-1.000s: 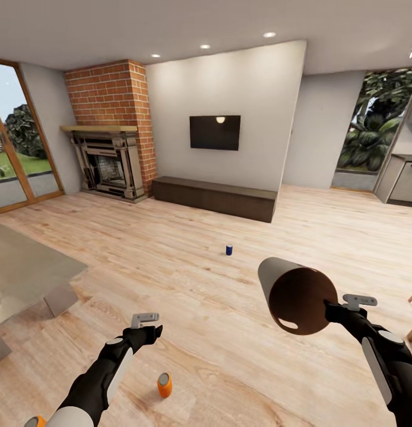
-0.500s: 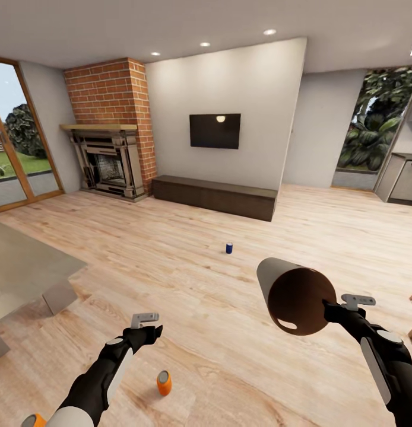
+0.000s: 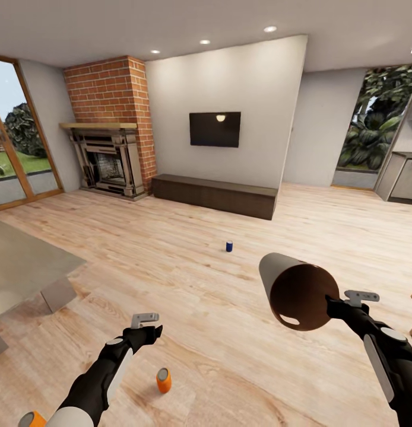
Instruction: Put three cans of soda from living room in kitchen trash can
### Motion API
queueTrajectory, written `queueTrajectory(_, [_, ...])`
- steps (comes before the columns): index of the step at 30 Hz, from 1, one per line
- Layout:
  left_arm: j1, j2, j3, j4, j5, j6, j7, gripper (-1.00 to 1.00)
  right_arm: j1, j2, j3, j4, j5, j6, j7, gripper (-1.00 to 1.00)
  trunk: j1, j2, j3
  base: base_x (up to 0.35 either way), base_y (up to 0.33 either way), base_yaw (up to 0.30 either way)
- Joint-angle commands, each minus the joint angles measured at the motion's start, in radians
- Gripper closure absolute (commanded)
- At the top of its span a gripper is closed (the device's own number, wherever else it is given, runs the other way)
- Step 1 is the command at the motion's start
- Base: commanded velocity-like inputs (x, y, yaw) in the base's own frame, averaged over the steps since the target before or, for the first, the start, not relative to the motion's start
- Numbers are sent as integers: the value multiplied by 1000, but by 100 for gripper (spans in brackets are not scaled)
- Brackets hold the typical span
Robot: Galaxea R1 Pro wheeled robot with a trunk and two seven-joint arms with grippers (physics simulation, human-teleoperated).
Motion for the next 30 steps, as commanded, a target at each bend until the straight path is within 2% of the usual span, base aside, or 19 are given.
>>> queueTrajectory(1, [0, 0, 0, 0, 0, 0, 0, -100, -1, 0, 0, -5, -8, 0, 0, 100, 4, -7, -3, 0, 0, 0])
queueTrajectory(30, [0, -2, -1, 0, 0, 0, 0, -100, 1, -4, -10, -114, -12, 14, 0, 100, 115, -210, -94, 0, 0, 0])
